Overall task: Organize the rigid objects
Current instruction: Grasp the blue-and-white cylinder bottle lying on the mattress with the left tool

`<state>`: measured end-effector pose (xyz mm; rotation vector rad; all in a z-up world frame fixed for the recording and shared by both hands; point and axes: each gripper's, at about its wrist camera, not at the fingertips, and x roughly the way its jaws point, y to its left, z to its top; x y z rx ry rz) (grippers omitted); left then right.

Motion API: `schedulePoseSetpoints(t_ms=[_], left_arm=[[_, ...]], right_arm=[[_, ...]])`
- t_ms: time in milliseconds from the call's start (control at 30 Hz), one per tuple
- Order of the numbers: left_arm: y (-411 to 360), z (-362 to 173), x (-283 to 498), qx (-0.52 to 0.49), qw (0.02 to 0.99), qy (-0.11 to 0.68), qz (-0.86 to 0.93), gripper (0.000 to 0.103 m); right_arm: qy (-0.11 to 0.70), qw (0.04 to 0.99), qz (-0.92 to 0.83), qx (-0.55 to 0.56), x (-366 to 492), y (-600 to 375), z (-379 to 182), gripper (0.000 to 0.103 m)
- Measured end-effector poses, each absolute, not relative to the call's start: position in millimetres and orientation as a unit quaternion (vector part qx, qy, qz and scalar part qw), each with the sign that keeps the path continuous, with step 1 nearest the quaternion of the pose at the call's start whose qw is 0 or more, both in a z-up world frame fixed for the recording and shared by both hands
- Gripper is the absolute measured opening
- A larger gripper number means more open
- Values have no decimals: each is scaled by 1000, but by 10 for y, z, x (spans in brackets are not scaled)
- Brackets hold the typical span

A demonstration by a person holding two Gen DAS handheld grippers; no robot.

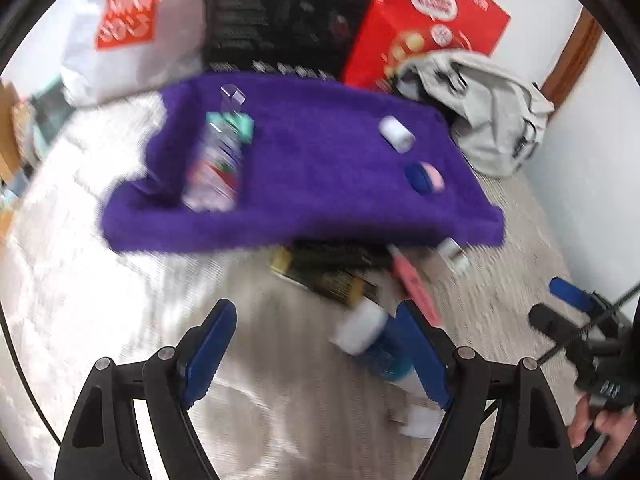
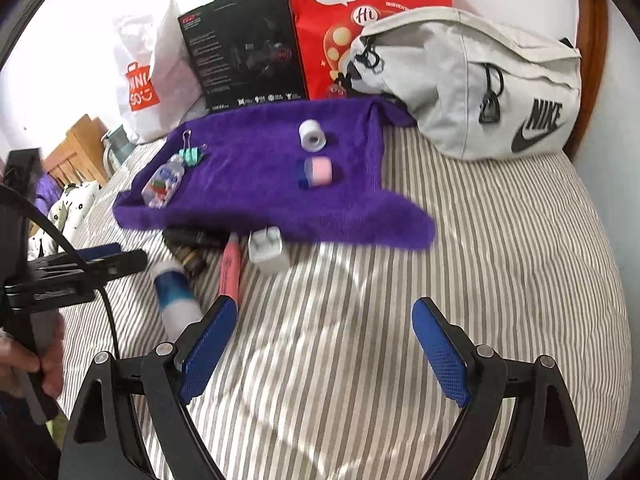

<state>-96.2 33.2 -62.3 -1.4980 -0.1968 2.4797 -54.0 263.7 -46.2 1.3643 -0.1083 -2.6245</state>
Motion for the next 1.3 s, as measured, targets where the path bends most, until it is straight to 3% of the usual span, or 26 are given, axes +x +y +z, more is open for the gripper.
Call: schedulePoseSetpoints(t_ms=[267,500,800,1067,1300], left_arm=[[627,-855,-880,-545,137,-26,827,81],[325,-890,-764,-545,101,19,832,81],[-3,-891,-570,-539,86,23,838,81],[-120,-535,-249,-518,93,-4,850,81],[-38,-651,78,-549,126,-3,827,81]], right_arm=[[-56,92,-880,463,-316,2647,-504,89],[-53,87,-881,463,-272,2580,-527,89],[-14,124,-873,472,-253,2204,-575,89],[-4,136,-869,476,-268,2119,-587,89],[2,145,-866,479,-297,2110,-609,89]])
